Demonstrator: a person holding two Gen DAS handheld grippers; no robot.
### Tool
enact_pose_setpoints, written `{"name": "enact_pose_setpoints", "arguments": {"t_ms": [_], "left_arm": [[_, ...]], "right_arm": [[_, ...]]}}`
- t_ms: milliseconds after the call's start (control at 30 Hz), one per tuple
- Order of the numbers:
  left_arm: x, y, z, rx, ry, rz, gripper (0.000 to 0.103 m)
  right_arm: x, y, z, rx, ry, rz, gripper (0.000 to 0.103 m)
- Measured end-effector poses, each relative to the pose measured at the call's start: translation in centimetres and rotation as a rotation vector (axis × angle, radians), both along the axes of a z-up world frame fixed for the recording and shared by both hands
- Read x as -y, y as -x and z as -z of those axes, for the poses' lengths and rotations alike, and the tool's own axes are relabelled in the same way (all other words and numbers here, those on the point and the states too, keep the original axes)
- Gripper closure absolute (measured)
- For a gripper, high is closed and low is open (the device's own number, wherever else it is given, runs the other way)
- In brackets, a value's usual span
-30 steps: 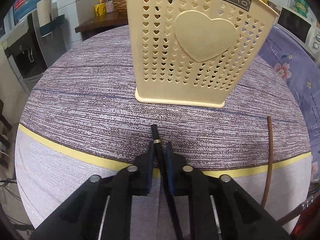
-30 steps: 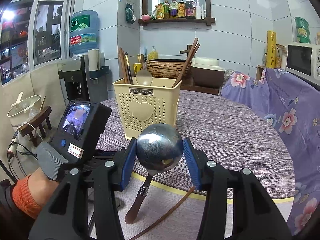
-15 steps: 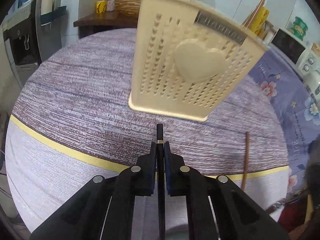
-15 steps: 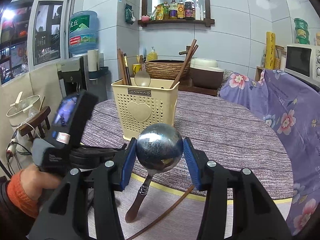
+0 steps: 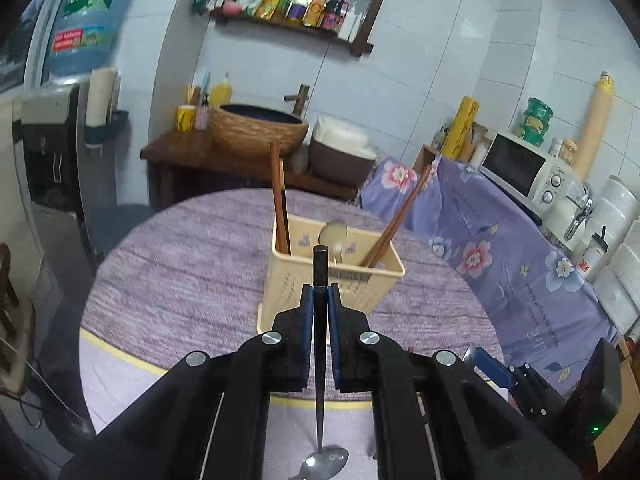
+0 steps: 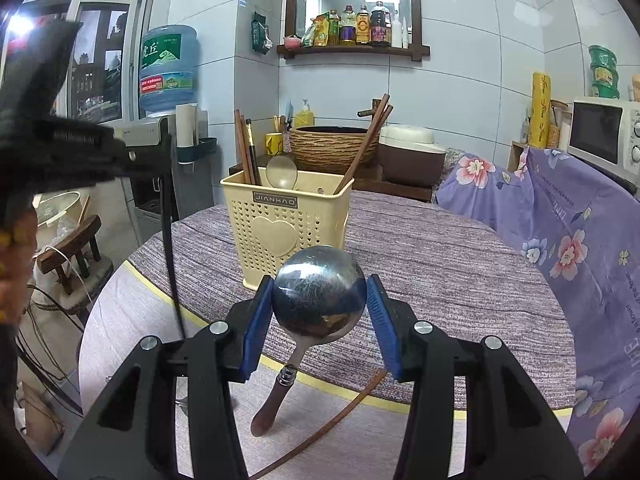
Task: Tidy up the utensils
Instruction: 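Lift the black chopstick and spoon and lower both into the holder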
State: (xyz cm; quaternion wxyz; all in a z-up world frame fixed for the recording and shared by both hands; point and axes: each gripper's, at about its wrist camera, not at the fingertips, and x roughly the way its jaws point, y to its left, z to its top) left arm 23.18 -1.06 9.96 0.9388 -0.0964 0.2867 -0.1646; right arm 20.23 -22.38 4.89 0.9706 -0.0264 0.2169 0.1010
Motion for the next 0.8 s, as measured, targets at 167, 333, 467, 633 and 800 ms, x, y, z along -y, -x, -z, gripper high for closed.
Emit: {"name": "enact_pose_setpoints", "arguments": {"t_ms": [167, 333, 467, 633, 800], "left_arm": [[-0.1, -0.8, -0.8, 0.022, -0.011, -0.014, 0.095], [-0.2, -1.3, -0.5, 0.015, -0.007, -0.023, 0.095], [-0.4, -1.2, -0.3, 0.015, -0.004, -0.026, 0.095], [-0.4, -1.2, -1.1, 0.026, -0.006, -0.018, 0.095], [-0.8, -1.3, -3.3, 0.041, 0.027, 0.016, 0.095]], "right_arm": [[0.0, -0.6, -0.6, 0.001, 0.008, 0.004, 0.055], [-0.1, -1.0, -0.6, -0.001, 0.023, 0.009, 0.055], [-0.2, -1.3, -0.5, -0.002, 0.029, 0.011, 0.055], [-0.4, -1.6, -1.1, 0.005, 0.034, 0.003, 0.056], [-0.7, -2.6, -3.7, 0.046, 0.045, -0.021, 0.056]]}}
